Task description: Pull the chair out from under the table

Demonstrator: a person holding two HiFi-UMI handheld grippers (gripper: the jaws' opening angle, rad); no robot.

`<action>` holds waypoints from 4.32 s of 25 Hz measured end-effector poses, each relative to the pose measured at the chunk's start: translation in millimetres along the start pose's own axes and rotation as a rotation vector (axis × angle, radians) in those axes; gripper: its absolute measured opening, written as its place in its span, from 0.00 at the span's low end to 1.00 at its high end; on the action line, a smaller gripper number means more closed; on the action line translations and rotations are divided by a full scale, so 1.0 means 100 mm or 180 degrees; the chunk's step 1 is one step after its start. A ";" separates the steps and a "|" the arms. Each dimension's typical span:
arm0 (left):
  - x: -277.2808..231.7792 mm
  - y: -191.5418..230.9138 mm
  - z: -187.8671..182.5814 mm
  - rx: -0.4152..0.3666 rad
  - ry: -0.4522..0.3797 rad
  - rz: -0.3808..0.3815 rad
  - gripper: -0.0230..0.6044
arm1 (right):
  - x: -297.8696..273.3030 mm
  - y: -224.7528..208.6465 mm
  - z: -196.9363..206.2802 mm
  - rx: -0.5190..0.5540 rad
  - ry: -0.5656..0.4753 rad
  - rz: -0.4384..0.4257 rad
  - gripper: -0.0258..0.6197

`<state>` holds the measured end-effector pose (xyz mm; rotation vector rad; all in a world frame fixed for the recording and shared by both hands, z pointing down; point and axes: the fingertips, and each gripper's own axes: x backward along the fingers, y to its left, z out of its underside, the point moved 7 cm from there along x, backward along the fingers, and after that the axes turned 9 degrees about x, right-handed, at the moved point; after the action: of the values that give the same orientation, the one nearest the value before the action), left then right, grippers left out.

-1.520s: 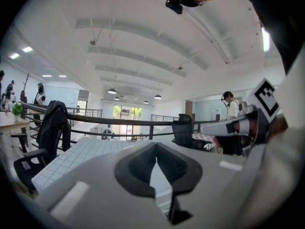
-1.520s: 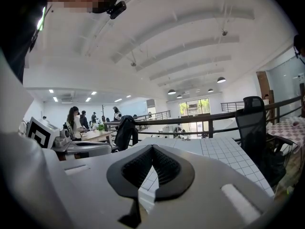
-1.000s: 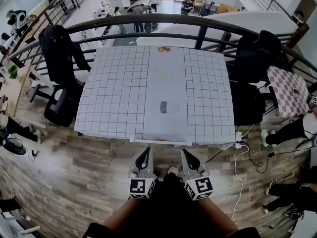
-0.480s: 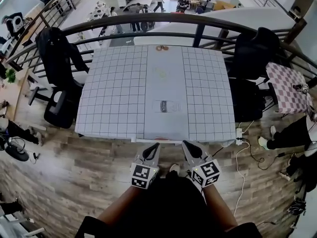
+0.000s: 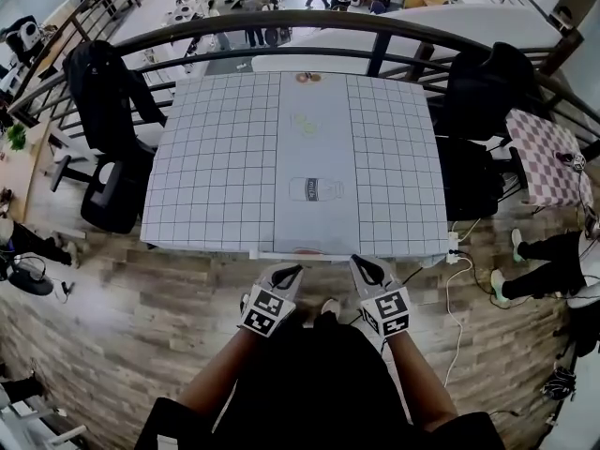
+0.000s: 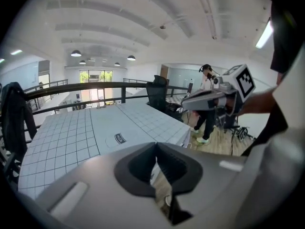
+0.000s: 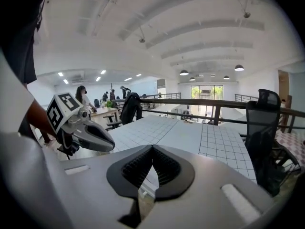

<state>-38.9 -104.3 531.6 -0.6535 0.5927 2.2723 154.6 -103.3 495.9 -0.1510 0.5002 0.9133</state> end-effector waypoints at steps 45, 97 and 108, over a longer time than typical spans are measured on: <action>-1.14 0.44 0.81 -0.2144 0.2110 0.0875 0.29 | -1.60 0.58 1.24 0.2435 0.2156 -0.1915 0.24; -1.76 0.70 1.13 -0.2198 0.2529 0.0762 0.18 | -2.14 0.64 1.65 0.2427 0.2517 -0.2171 0.21; -1.74 0.67 1.16 -0.2427 0.2426 0.0751 0.16 | -2.12 0.65 1.65 0.2649 0.2391 -0.2000 0.13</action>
<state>-9.6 -167.2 739.5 -1.9533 0.0946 2.4027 53.8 -161.5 746.9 0.1200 1.3956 -0.0486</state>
